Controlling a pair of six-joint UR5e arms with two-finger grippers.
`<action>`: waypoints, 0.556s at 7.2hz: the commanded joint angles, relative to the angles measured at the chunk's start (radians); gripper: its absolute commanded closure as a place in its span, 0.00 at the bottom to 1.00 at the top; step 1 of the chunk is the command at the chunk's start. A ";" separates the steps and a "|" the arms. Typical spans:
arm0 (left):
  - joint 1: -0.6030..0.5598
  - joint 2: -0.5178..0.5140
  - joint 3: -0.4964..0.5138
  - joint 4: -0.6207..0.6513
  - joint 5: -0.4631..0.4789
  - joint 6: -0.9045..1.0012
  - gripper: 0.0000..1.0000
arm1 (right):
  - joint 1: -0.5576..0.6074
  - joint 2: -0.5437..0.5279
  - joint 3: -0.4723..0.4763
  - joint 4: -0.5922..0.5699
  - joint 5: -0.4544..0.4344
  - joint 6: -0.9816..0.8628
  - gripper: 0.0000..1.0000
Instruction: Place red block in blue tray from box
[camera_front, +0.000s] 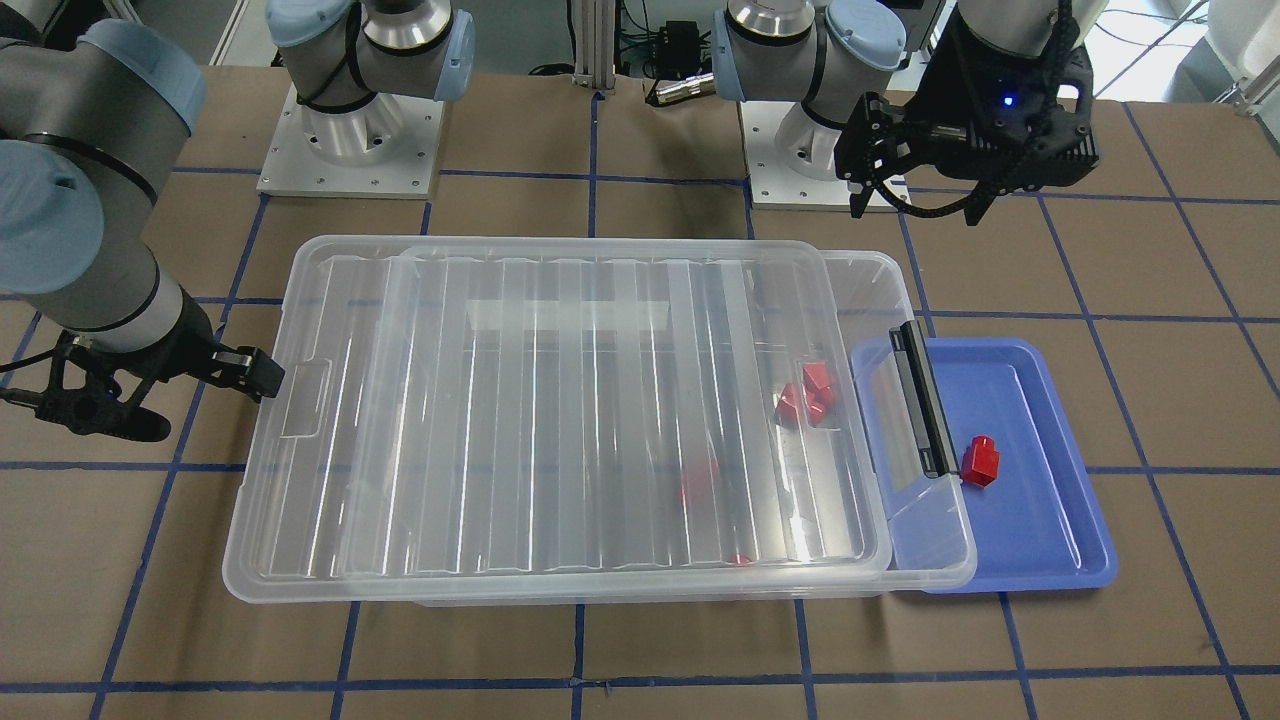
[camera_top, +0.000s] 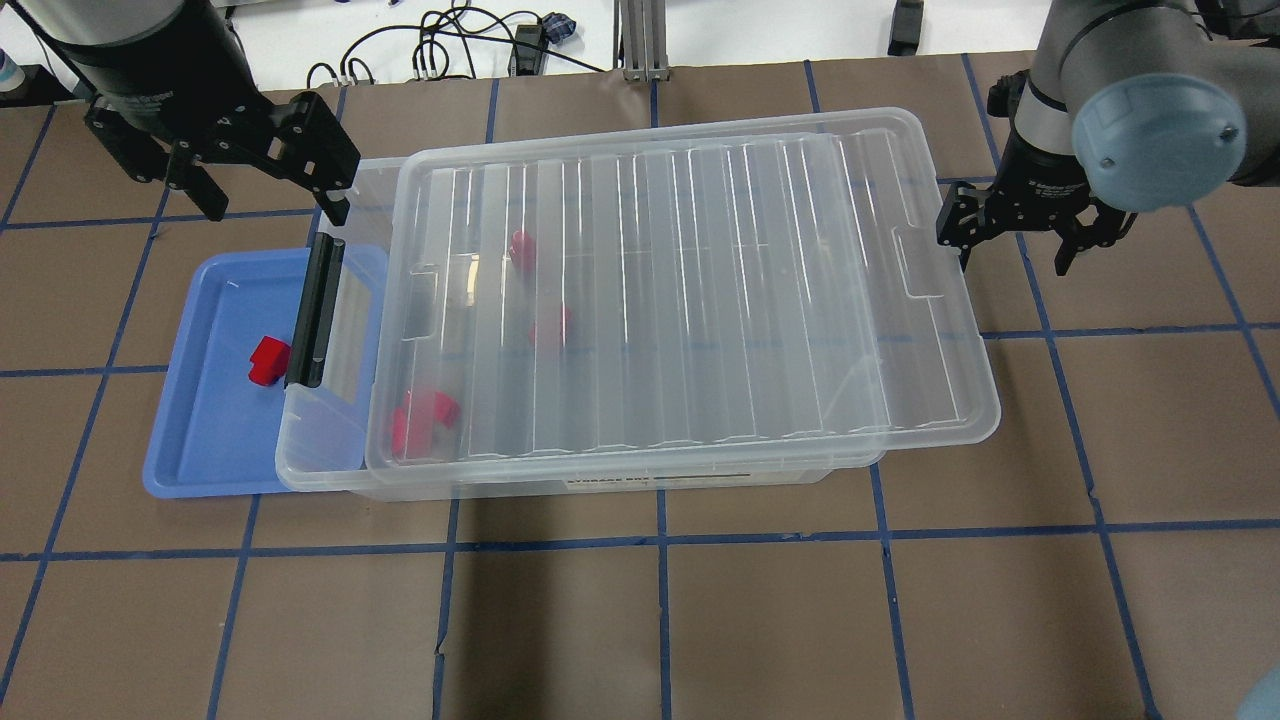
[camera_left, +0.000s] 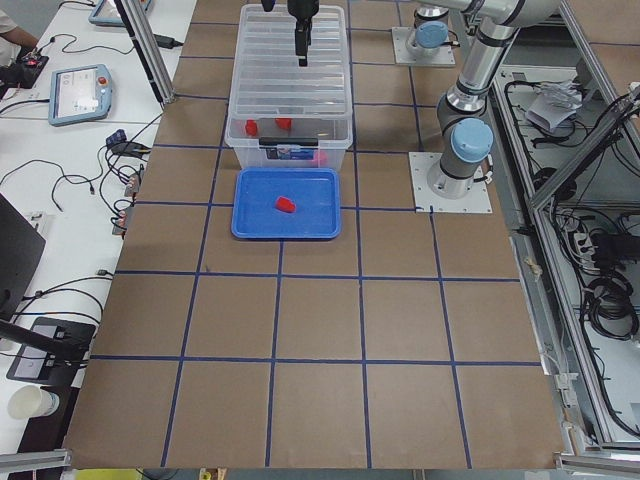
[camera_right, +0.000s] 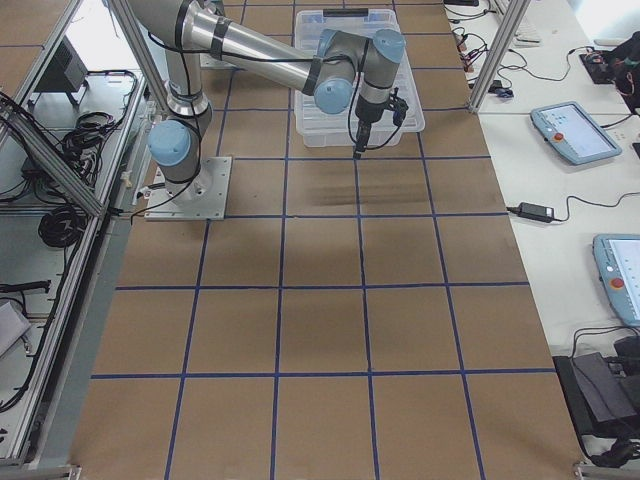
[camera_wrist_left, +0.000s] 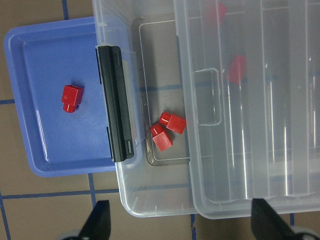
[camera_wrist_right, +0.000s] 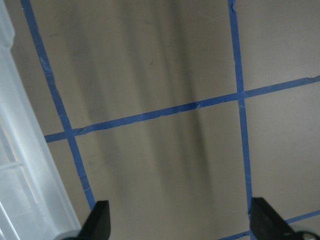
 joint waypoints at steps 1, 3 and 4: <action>0.006 -0.001 -0.029 0.018 -0.003 0.013 0.00 | 0.025 -0.003 0.000 0.004 0.036 0.050 0.00; 0.006 -0.003 -0.080 0.018 -0.002 0.010 0.00 | 0.028 -0.005 -0.003 0.023 0.059 0.054 0.00; 0.006 -0.003 -0.100 0.021 -0.002 0.010 0.00 | 0.036 -0.003 -0.003 0.024 0.059 0.054 0.00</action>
